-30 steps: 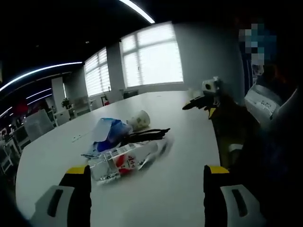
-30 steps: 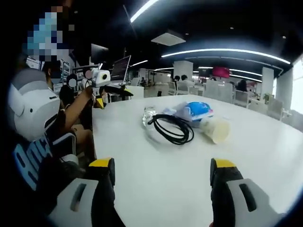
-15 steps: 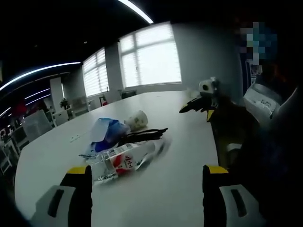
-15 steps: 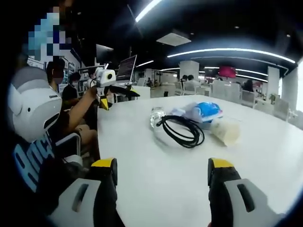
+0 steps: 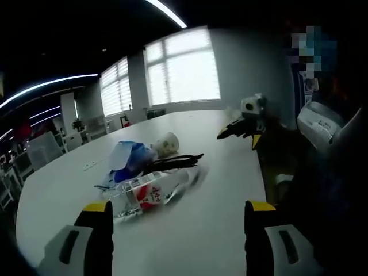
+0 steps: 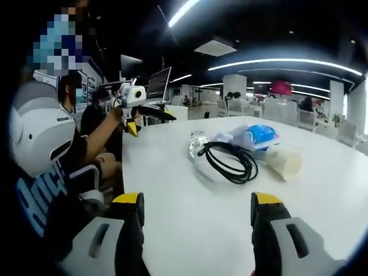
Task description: Arrange the tabletop items into an orderly group along one side of the table until the central work area is clear of visible clutter.
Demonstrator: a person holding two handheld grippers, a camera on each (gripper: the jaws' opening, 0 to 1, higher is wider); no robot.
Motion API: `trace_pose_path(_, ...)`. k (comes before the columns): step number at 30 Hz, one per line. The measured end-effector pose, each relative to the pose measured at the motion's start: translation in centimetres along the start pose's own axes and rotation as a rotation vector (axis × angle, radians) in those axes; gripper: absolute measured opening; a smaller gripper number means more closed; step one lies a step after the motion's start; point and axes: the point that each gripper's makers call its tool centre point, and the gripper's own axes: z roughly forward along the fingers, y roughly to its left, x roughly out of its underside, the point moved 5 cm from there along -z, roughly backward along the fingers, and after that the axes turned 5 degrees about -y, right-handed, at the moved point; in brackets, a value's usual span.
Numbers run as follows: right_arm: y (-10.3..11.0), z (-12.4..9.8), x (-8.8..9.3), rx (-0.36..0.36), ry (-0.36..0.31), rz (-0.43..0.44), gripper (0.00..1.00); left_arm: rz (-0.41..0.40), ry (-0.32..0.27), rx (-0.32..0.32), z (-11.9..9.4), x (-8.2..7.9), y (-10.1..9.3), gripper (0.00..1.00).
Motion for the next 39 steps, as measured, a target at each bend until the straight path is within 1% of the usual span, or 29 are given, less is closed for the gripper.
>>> trace_pose_path(10,0.1,1.2,-0.1,-0.015,-0.014,0.014,0.68,-0.018,-0.008,-0.009,0.3,0.3,0.6,0.93)
trace_pose_path(15,0.3,1.8,0.1,-0.021,-0.007,0.010,0.67,-0.026,-0.012,-0.016,0.5,0.4,0.8,0.92)
trace_pose_path(20,0.5,2.6,-0.2,-0.031,-0.016,0.010,0.65,-0.026,-0.014,-0.015,0.7,0.5,1.0,0.91)
trace_pose_path(26,0.8,3.7,-0.7,-0.042,-0.044,0.016,0.59,-0.037,-0.014,-0.017,1.0,0.8,1.5,0.89)
trace_pose_path(30,1.0,4.3,-0.8,-0.057,-0.048,0.020,0.54,-0.053,-0.016,-0.029,1.2,1.1,2.1,0.88)
trace_pose_path(32,1.1,4.7,-0.7,-0.053,-0.044,0.011,0.53,-0.055,-0.015,-0.033,1.3,1.2,2.3,0.88)
trace_pose_path(39,1.4,5.6,-0.9,-0.065,-0.059,0.024,0.50,-0.066,-0.027,-0.037,1.5,1.2,2.9,0.86)
